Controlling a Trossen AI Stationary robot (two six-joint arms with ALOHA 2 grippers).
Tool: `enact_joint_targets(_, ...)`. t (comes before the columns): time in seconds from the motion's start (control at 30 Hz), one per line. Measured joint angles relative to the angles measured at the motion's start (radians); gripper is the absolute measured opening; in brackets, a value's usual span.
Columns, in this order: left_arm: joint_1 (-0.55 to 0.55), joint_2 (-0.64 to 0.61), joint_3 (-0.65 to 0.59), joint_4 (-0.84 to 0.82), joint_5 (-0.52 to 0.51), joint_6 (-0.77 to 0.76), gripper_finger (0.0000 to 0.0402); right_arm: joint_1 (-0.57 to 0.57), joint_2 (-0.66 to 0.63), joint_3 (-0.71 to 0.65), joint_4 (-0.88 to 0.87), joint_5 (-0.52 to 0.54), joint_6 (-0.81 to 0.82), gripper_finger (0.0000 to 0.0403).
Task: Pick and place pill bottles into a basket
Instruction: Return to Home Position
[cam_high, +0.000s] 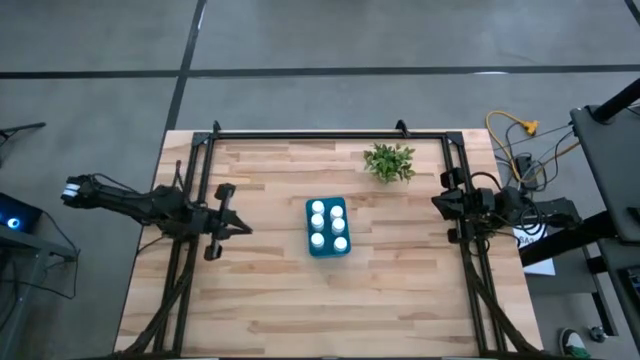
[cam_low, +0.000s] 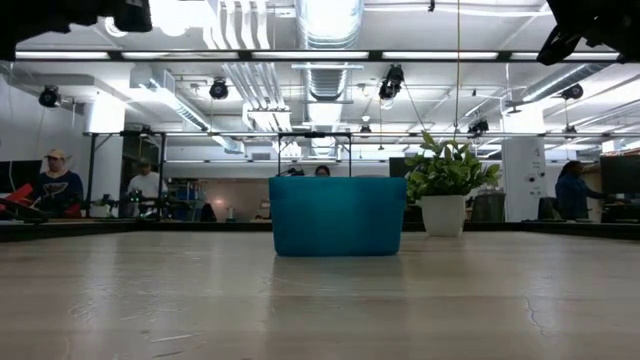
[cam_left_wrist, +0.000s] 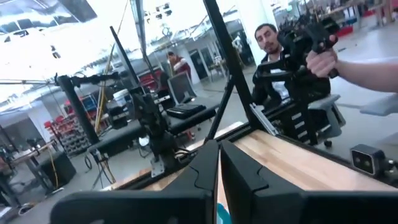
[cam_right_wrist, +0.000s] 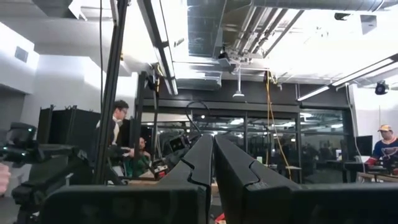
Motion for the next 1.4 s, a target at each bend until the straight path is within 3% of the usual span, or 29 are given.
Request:
enact_joint_targets(0.5,0.009,-0.401,-0.189,0.032,0.018,-0.089,0.0,0.0,0.001,0.0,-0.001,0.024,-0.016,0.0009)
enact_joint_targets(0.73,0.033,-0.393,-0.227,0.043,-0.009,-0.082,0.0,0.0,0.001,0.0,-0.001,0.026,-0.023,0.0009)
enact_joint_targets(0.87,0.042,-0.395,-0.264,0.101,0.063,-0.086,0.0,0.0,0.001,0.0,-0.003,0.026,-0.024,0.0009)
enact_joint_targets(1.4,0.073,-0.359,-0.285,0.158,0.123,-0.087,0.0,-0.001,0.001,0.0,-0.001,0.026,-0.033,0.0009)
